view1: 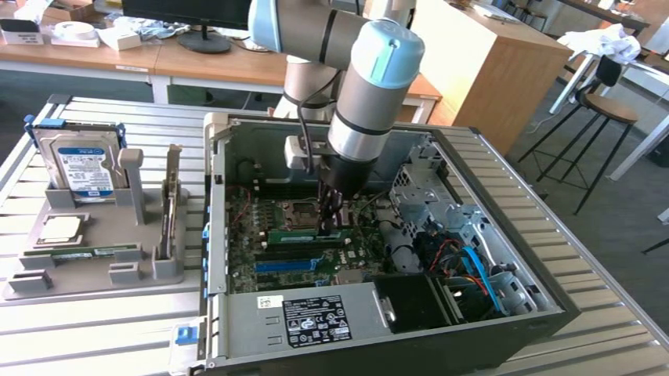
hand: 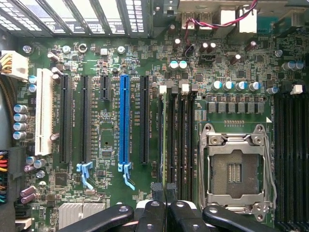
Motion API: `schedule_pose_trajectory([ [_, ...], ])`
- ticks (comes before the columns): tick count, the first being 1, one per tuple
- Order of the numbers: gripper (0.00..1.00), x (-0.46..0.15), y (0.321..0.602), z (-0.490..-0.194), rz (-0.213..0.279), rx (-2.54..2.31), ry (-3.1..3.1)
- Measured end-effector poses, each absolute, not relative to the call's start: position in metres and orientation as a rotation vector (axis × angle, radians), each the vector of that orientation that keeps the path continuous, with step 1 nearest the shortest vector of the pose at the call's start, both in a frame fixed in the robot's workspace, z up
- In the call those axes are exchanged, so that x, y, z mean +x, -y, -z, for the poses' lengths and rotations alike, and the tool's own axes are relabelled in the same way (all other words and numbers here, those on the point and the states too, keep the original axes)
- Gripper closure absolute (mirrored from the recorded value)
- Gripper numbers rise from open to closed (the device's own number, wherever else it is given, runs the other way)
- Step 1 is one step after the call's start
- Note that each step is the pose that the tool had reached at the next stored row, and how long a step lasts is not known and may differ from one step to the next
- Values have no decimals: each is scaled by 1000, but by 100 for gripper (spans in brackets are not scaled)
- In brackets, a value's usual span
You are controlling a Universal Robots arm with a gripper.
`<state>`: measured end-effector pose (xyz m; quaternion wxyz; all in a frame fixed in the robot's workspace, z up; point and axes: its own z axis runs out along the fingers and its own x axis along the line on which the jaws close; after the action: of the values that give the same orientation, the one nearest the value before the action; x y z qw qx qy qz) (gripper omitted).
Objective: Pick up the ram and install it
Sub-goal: 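Insert the ram into the slot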
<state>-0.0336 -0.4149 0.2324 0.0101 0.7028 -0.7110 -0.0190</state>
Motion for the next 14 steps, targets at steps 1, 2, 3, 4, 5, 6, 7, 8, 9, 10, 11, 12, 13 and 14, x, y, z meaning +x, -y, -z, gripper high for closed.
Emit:
schedule_pose_trajectory([
  [1, 89, -34, 415, -232, 59, 2194, 2219],
  [2, 89, -34, 415, -232, 59, 2194, 2219],
  [3, 89, -34, 415, -232, 59, 2194, 2220],
  [4, 89, -34, 415, -232, 60, 2194, 2220],
  [5, 89, -34, 415, -231, 59, 2194, 2219],
  [6, 89, -34, 415, -231, 59, 2194, 2219],
  [7, 89, -34, 415, -231, 59, 2194, 2219],
  [8, 89, -34, 415, -231, 59, 2194, 2219],
  [9, 89, -34, 415, -231, 59, 2194, 2219],
  [10, 89, -34, 415, -230, 59, 2194, 2219],
  [11, 89, -34, 415, -230, 59, 2194, 2219],
  [12, 89, -34, 415, -230, 59, 2194, 2219],
  [13, 89, -34, 415, -230, 59, 2194, 2219],
  [14, 89, -34, 415, -230, 59, 2194, 2219],
])
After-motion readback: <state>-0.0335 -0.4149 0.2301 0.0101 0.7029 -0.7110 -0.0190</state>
